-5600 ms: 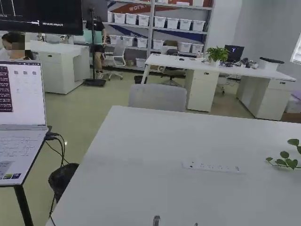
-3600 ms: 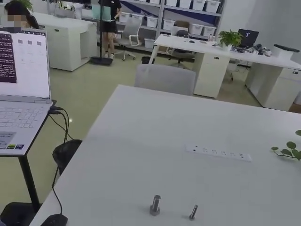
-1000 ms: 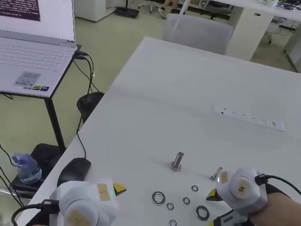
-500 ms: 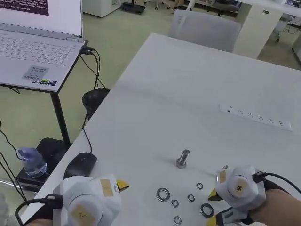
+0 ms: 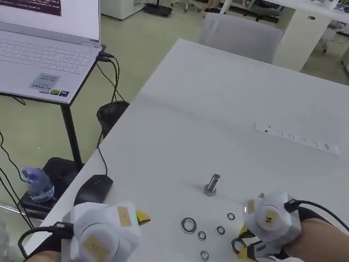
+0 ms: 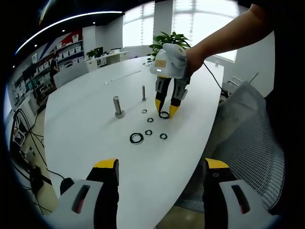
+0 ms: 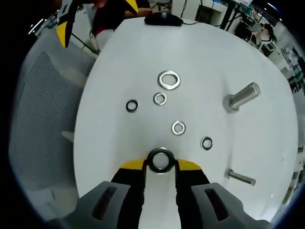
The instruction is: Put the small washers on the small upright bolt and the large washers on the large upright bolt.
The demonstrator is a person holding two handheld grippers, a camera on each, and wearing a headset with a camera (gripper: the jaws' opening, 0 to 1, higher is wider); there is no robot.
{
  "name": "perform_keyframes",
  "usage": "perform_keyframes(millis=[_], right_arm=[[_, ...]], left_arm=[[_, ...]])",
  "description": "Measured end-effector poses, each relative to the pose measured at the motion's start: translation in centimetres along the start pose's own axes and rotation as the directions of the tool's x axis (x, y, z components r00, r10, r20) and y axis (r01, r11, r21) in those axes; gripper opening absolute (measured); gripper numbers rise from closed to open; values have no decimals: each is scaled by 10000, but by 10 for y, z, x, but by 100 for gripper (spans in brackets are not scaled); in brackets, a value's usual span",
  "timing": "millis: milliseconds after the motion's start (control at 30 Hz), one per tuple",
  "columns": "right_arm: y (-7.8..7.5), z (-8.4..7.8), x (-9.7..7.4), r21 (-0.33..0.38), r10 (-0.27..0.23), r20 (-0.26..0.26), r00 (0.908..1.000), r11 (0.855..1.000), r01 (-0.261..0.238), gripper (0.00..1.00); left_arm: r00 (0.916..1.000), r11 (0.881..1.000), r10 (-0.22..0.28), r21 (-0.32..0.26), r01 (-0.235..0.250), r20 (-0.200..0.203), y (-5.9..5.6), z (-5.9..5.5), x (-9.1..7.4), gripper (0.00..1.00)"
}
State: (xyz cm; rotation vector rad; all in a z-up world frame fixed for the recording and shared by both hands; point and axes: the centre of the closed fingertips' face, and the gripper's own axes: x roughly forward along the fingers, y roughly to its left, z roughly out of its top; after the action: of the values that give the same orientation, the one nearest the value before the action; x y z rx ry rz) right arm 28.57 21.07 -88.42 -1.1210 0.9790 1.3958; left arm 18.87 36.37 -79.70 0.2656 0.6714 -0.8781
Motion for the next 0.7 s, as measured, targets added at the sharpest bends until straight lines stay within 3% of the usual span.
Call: perform_keyframes(millis=[133,200,467,700], right_arm=[[0,0,0,-74,50,-404,9992,10000,-53,25],[0,-1,0,-442,36,-616,9981,9990,-63,24],[-2,-1,-2,17,32,-239,9997,10000,-31,21],[-3,1,-2,273,67,-258,9996,9996,-60,21]], left_arm=[[10000,10000,-38,-58,37,-15,-1,-1,0,69],[10000,10000,-85,-37,85,-49,-3,-1,1,67],[9997,9997,-229,36,230,-92,-8,2,0,64],[9999,9999,-94,74,95,-61,-4,4,-3,64]])
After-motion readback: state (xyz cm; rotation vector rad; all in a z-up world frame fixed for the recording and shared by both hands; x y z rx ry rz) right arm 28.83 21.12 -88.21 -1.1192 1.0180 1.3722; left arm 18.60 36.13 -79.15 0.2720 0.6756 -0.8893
